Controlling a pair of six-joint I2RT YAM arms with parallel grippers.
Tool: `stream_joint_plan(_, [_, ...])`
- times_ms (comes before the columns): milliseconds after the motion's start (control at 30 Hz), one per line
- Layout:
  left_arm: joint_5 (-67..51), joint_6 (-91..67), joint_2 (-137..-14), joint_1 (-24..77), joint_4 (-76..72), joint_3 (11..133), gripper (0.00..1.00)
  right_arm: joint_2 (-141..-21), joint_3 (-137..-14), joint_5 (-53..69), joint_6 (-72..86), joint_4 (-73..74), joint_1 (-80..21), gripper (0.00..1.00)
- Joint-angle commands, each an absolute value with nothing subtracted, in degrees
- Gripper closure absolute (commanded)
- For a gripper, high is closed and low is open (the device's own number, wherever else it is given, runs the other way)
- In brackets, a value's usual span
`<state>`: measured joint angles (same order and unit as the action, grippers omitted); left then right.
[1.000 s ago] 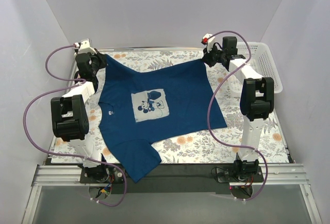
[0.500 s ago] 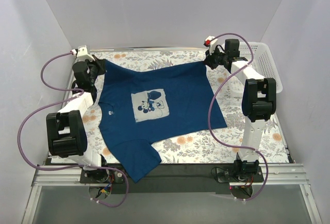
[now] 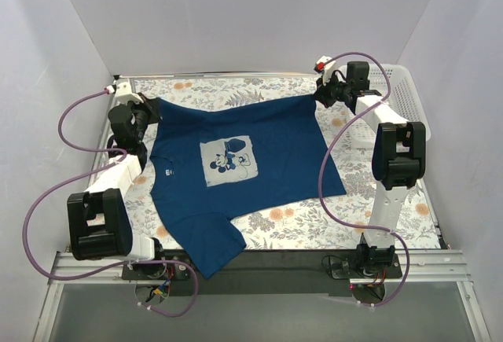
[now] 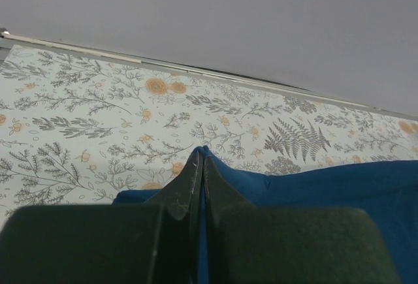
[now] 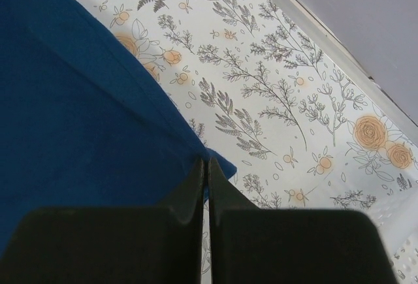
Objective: Fold and stack the t-shirts
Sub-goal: Fold the tshirt
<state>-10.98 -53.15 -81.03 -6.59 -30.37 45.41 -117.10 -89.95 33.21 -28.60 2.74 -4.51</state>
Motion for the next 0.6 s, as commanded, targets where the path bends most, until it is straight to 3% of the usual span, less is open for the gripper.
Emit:
stream_joint_plan(0, [-10.37,-52.73,-76.56,-6.77,-30.5,44.39,1.0,-113.73,-89.04,34.1,-27.77,0.61,-4.22,0.99])
stream_joint_plan(567, [-11.43,-55.28,-66.89,-6.77,-28.21,36.56,1.0,-113.12,-87.8,33.75,-27.16,-1.23,-4.13,0.99])
